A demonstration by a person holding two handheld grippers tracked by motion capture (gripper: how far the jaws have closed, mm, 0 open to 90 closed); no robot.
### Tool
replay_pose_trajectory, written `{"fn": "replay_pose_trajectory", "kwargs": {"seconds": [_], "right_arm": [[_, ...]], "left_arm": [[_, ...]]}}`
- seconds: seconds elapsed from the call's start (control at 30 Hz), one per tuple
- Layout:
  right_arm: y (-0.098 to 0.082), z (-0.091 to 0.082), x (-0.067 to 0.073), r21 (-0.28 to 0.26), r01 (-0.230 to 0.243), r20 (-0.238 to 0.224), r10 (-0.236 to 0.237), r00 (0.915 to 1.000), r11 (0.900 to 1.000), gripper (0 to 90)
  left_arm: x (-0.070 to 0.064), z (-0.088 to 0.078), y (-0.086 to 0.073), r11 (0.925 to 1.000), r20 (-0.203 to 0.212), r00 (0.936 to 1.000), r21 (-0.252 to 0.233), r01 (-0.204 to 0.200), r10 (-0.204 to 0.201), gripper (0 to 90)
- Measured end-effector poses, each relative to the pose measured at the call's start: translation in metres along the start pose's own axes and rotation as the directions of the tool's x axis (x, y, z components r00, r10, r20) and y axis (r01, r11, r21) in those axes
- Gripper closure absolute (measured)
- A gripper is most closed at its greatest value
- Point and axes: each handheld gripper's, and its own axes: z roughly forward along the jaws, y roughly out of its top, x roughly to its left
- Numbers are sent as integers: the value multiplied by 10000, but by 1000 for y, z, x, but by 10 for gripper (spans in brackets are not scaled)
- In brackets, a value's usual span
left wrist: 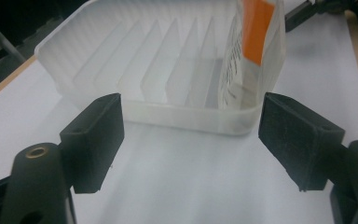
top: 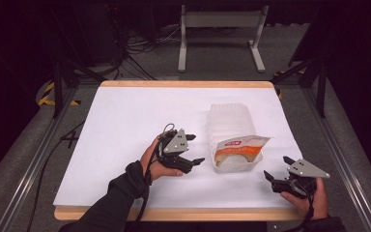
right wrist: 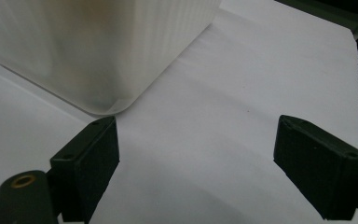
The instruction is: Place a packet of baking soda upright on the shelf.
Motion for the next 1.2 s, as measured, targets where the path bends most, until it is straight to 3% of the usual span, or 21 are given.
{"fn": "replay_pose_trajectory", "kwargs": {"seconds": [0.67,0.77,1.03,1.2], "right_arm": [[0,-1,1,-20,27,-40,-27,10000,10000,149],[0,-1,1,-13,24,-38,-24,10000,10000,148],[0,-2,1,27,86,-4,-86,10000,10000,147],[-1,-2,1,50,151,7,-151,9999,9999,147]], "left_arm": [[5,-34,-44,9946,-1044,9944,1036,-42,151,163],[8,-40,-53,9929,-1197,9928,1183,118,25,159],[10,-60,-79,9837,-1875,9821,1794,141,201,151],[9,-71,-92,9794,-2066,9780,2012,140,284,146]]}}
